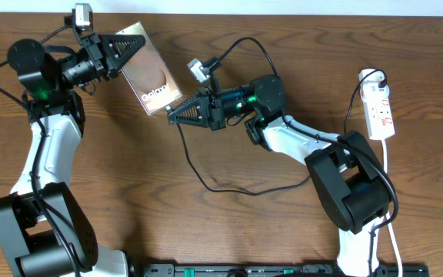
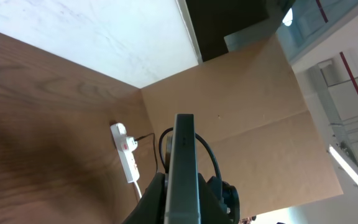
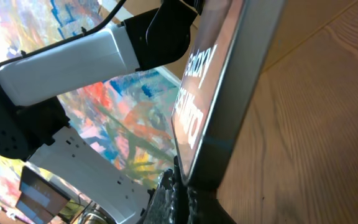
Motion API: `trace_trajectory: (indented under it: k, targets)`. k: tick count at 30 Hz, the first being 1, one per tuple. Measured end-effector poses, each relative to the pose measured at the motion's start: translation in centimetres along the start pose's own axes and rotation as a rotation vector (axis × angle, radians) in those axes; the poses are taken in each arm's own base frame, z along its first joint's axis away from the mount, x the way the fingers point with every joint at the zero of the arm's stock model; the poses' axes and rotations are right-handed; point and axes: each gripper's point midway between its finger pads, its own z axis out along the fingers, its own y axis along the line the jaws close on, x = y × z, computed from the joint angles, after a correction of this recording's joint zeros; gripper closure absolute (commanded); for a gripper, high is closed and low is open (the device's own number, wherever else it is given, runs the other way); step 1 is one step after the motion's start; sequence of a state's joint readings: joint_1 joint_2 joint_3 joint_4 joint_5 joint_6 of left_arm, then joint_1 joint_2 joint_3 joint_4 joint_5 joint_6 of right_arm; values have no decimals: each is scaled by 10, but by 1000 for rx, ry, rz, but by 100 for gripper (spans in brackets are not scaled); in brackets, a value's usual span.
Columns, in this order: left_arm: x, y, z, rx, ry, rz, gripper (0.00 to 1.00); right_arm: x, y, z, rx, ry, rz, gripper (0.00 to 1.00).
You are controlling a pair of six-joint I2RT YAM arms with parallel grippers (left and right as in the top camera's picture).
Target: Plug charger to phone and switch on socket
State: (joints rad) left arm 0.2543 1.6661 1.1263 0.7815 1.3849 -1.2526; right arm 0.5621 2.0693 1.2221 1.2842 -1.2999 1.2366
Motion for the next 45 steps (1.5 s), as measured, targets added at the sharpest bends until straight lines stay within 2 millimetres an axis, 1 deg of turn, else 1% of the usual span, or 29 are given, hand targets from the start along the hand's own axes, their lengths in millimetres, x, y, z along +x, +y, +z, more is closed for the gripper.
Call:
trace_trajectory:
  k: [27,35,45]
  targets:
    - [1,0,1,2,5,0,92,0,0,-1,0,3,13,99]
    - [4,-2,6,7,16,0,93,2,0,-1,-2,10,13,99]
    - [5,-2,7,9,21,8,93,2,0,-1,-3,12,17,99]
